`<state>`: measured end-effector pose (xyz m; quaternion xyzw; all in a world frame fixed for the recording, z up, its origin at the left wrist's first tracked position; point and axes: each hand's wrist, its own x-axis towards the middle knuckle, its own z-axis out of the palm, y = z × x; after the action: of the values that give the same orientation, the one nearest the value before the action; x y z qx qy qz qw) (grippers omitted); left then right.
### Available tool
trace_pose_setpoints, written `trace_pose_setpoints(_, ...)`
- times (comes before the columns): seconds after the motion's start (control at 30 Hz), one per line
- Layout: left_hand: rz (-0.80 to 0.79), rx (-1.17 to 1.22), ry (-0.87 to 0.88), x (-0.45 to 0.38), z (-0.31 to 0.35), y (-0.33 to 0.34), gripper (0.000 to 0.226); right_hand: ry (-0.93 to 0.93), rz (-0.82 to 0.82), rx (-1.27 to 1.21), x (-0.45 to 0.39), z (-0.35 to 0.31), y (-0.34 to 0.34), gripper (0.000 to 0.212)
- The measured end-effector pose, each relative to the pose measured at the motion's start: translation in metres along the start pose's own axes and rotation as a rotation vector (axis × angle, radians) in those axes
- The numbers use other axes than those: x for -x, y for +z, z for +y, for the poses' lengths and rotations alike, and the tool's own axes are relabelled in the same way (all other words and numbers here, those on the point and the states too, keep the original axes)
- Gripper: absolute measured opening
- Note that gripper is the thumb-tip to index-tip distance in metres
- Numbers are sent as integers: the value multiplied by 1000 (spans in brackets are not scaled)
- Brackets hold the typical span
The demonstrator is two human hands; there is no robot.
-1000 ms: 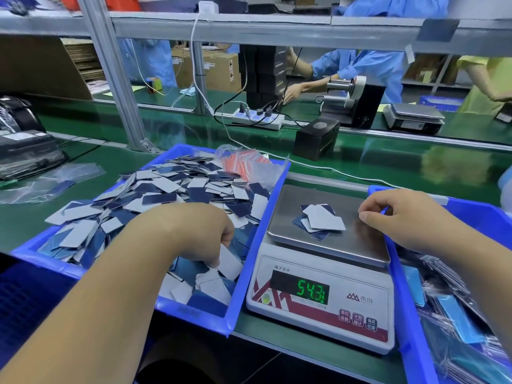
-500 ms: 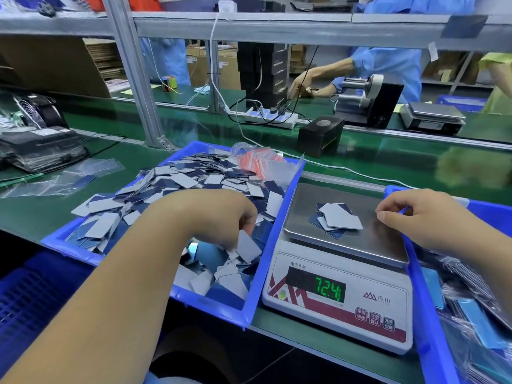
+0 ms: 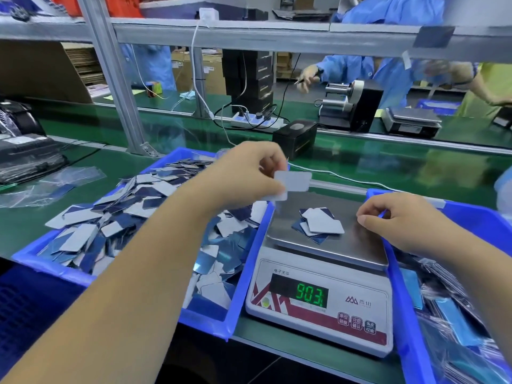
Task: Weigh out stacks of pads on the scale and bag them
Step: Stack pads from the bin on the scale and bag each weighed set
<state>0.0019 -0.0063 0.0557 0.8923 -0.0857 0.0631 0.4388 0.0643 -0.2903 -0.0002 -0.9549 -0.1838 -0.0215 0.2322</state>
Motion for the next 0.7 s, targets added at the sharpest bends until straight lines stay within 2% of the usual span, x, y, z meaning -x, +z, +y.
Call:
trace_pose_setpoints(0.17, -46, 291, 68, -23, 13, 49, 20, 0, -4, 7, -1, 3, 1, 16)
trace_pose_setpoints(0.3, -87, 359, 24, -31, 3, 75, 23, -1, -14, 21, -2, 5, 0, 14)
trace_pose_setpoints(0.53, -103, 316, 76, -26, -19, 77, 18, -30, -17, 101, -1, 2, -3, 15)
trace_pose_setpoints(0.7, -62, 591, 2, -24, -24, 72, 21, -14, -20, 98, 0, 0, -3, 15)
